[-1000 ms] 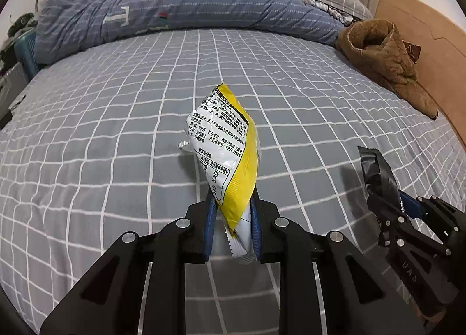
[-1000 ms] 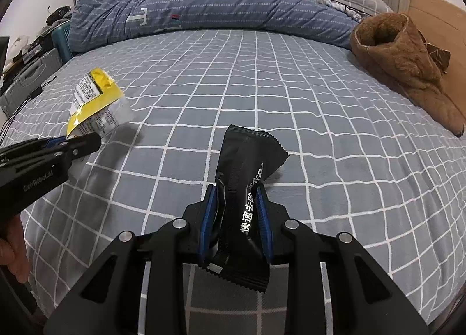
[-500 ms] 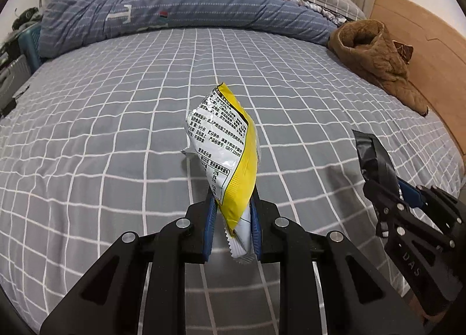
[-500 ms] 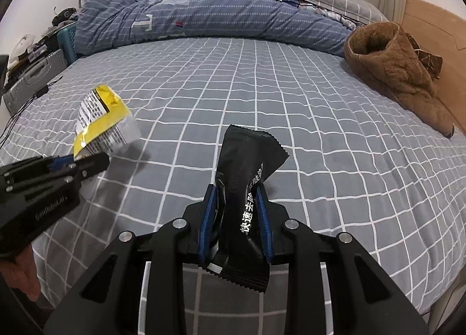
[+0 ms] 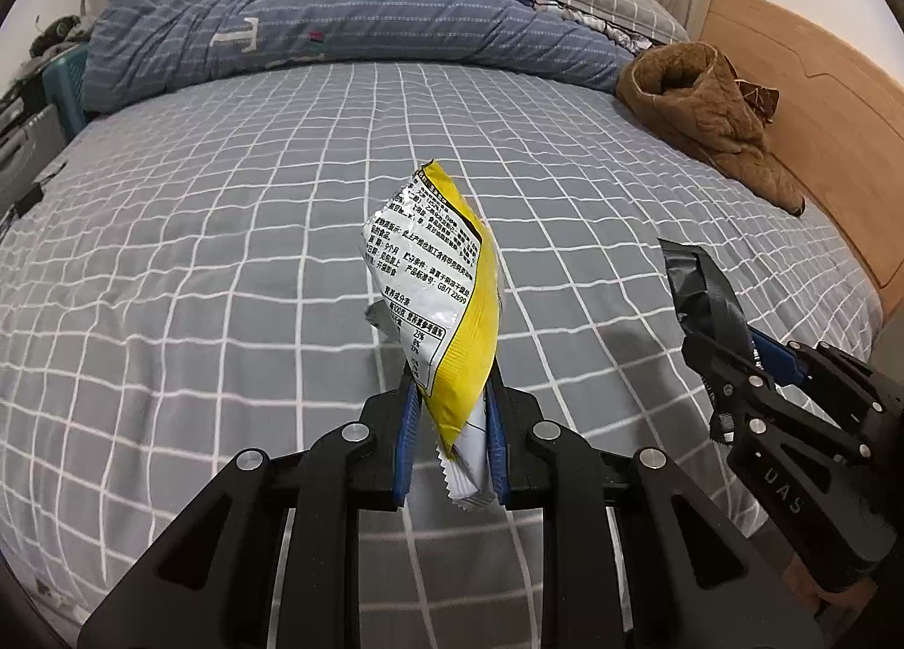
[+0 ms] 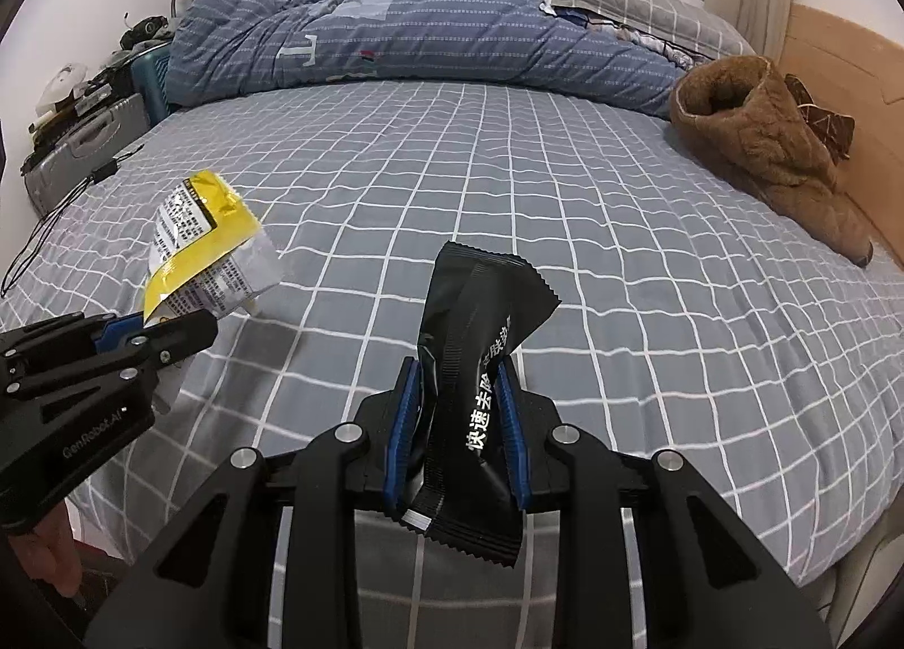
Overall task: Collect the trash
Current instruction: 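Lift the black packet and yellow wrapper off the bed with both tools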
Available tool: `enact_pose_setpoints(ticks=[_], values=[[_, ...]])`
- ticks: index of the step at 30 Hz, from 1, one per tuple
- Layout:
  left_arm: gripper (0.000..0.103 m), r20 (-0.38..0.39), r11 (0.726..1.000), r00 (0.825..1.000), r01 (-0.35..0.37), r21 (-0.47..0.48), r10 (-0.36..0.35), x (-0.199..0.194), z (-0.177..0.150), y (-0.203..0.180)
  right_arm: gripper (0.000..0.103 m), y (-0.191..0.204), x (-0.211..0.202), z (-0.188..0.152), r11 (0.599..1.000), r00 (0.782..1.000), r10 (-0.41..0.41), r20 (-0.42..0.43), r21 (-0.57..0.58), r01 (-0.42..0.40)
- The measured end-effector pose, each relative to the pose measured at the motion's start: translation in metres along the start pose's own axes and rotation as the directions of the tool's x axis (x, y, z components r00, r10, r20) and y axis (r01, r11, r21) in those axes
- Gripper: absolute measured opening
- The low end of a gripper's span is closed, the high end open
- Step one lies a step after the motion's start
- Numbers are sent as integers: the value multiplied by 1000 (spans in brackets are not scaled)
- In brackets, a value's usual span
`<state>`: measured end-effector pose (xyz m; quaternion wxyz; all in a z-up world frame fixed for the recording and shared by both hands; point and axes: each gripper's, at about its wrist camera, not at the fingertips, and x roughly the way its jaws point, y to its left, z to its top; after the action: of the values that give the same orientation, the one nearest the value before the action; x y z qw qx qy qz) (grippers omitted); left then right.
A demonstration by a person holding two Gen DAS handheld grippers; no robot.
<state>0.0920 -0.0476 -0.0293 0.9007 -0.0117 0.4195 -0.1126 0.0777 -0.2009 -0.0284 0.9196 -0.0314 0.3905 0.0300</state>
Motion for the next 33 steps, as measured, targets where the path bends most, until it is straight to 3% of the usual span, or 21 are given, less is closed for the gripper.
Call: enact_pose_setpoints(ticks=[10, 33], values=[[20, -7, 999, 1000, -10, -52, 10, -30, -26, 14, 27, 12, -27, -13, 1000, 1000, 6, 8, -19, -6], [20, 9, 998, 999, -48, -38, 48, -79, -69, -3, 27, 19, -78, -43, 1000, 1000, 11, 28, -23, -10]])
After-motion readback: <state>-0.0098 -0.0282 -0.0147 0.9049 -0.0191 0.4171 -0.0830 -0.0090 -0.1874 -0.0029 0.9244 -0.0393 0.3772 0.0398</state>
